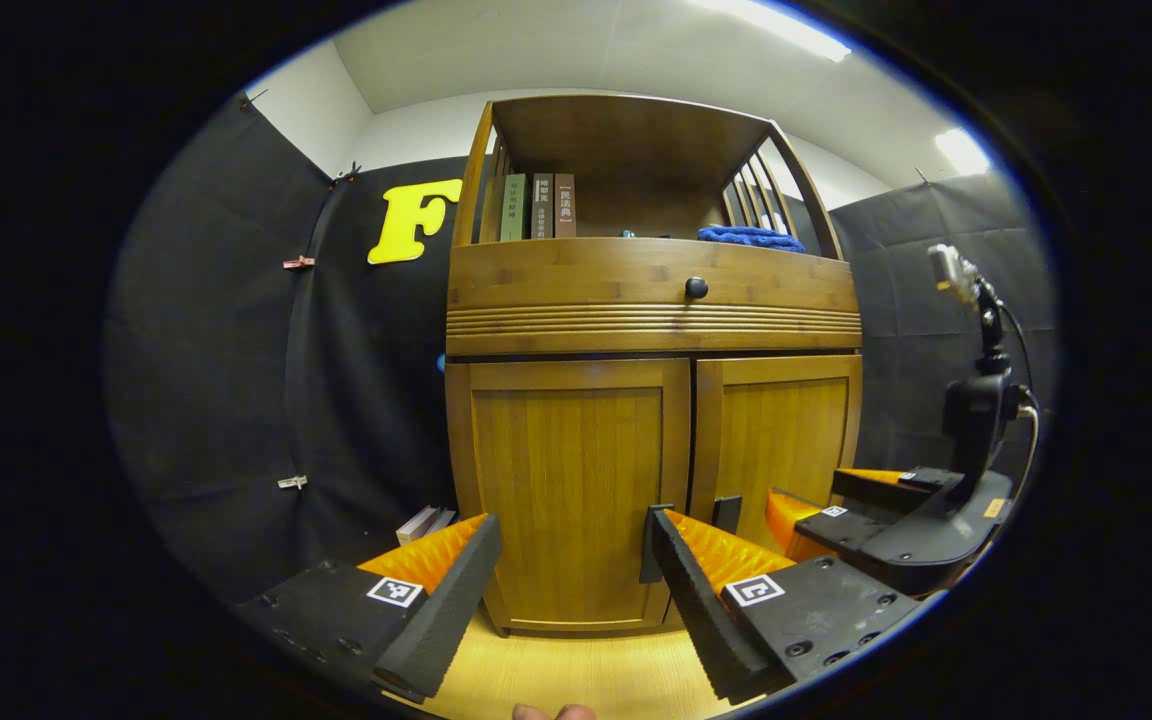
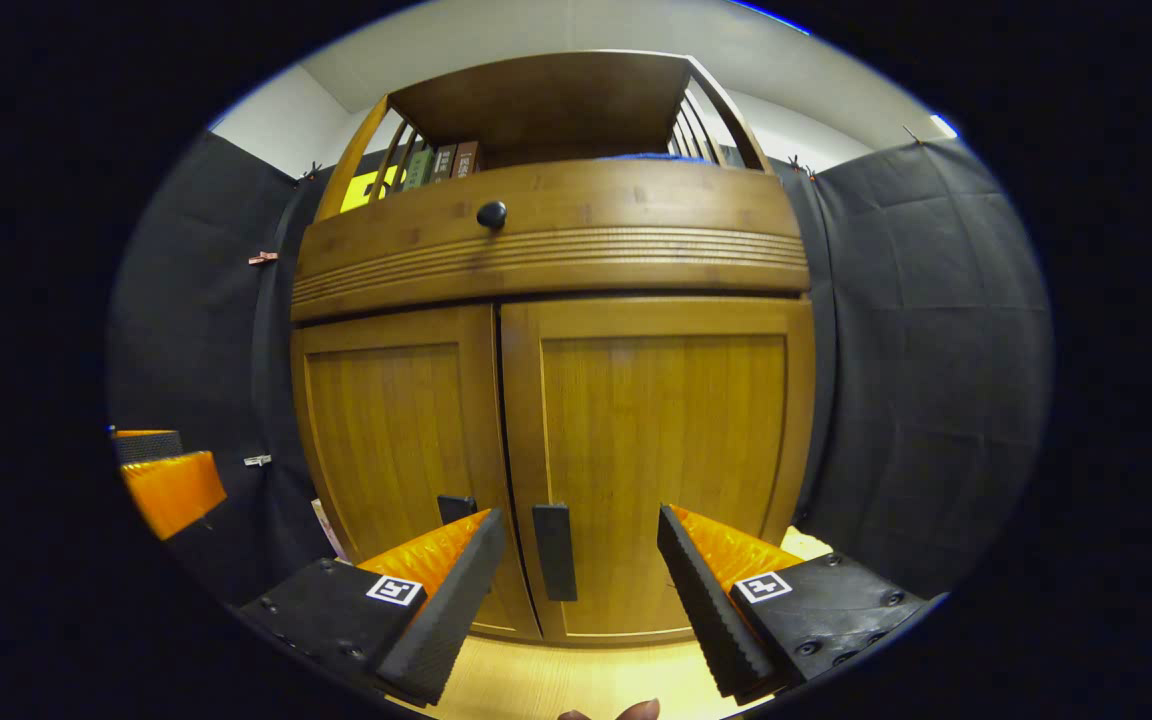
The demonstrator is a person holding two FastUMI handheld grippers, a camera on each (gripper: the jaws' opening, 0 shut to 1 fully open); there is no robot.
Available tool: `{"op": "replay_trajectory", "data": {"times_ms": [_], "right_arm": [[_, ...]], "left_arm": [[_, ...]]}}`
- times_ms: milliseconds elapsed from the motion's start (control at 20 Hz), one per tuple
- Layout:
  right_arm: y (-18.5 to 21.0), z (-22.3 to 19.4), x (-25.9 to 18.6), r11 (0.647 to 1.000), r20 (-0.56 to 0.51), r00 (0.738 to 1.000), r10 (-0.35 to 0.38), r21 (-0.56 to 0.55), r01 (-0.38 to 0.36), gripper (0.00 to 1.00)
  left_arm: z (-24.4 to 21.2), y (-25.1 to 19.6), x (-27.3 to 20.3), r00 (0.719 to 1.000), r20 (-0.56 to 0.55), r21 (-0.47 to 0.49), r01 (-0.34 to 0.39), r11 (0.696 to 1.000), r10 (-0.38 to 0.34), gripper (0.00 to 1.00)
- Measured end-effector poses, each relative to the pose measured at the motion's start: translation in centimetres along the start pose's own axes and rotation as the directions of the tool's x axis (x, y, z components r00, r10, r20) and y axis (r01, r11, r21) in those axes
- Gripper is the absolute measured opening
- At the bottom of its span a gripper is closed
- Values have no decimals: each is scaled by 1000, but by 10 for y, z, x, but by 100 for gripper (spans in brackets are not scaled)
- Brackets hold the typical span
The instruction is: Open the right door of the double-door shoe cabinet with the right hand, and open the left door with the left hand.
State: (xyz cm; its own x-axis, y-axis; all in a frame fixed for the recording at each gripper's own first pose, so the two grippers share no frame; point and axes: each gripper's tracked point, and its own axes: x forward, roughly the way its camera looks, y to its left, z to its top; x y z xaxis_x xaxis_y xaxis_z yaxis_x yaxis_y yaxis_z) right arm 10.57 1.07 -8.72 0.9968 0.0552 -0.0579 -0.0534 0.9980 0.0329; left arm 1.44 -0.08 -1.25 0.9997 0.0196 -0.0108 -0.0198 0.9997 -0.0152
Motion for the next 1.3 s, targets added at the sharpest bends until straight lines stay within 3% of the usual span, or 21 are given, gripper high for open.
{"op": "replay_trajectory", "data": {"times_ms": [500, 550, 600, 750, 800, 850, 950, 1100, 1300], "right_arm": [[14, -79, 73, 999, -115, 993, 32, -23, -35, 97], [19, -85, 80, 999, -128, 991, 39, -14, -41, 94], [21, -92, 85, 999, -143, 989, 43, 1, -43, 83], [18, -100, 101, 1000, -162, 987, 19, 19, -16, 65], [16, -101, 104, 1000, -162, 987, 12, 13, -10, 46], [16, -101, 104, 1000, -161, 987, 7, 10, -5, 39], [17, -101, 104, 1000, -157, 988, -4, -9, 2, 41], [15, -102, 103, 1000, -160, 987, -11, -11, 10, 22], [14, -102, 77, 1000, -143, 989, 26, 3, -26, 25]], "left_arm": [[-11, 7, 18, 999, -13, 5, -44, 999, 44, 94], [-13, 8, 19, 999, -15, 5, -46, 999, 46, 94], [-13, 8, 20, 999, -18, 7, -49, 999, 49, 94], [-15, 15, 26, 998, -24, 16, -63, 998, 63, 93], [-14, 17, 26, 997, -26, 19, -67, 998, 67, 93], [-16, 18, 26, 997, -30, 21, -71, 997, 72, 93], [-17, 20, 24, 996, -34, 26, -76, 997, 77, 93], [-16, 25, 20, 996, -36, 34, -86, 996, 88, 93], [-16, 28, 13, 995, -39, 32, -91, 995, 92, 93]]}}
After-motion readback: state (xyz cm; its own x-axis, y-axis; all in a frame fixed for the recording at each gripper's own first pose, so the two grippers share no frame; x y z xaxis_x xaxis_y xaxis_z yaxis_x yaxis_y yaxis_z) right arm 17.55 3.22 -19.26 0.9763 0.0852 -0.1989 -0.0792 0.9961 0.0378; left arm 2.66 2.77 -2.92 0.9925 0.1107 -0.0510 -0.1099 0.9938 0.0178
